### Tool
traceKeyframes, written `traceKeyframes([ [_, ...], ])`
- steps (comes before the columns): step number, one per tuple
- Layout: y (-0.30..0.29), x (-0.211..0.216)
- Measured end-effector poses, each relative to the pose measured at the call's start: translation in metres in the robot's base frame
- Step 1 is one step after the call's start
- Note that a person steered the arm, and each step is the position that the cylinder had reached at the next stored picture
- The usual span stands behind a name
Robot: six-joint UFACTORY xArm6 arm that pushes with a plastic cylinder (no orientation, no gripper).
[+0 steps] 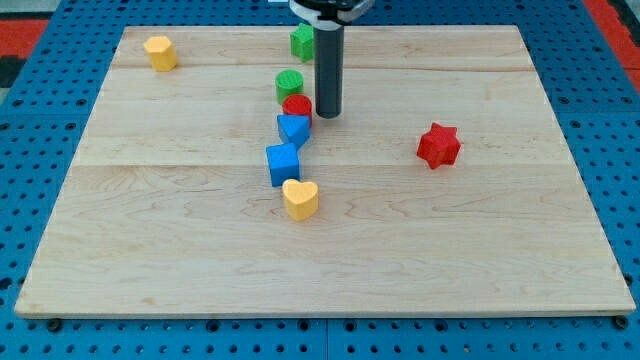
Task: Place the red star below the yellow heart
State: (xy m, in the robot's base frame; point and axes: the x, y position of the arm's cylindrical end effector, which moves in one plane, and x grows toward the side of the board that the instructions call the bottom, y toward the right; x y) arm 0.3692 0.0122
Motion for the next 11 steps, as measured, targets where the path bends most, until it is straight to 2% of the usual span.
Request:
traceKeyframes([
  [1,0.0,0.023],
  [2,0.023,0.027],
  [3,0.093,0.019],
  [4,0.109,0.036],
  [6,0.11,0.071],
  [8,0.132,0.056],
  [11,0.124,0.053],
])
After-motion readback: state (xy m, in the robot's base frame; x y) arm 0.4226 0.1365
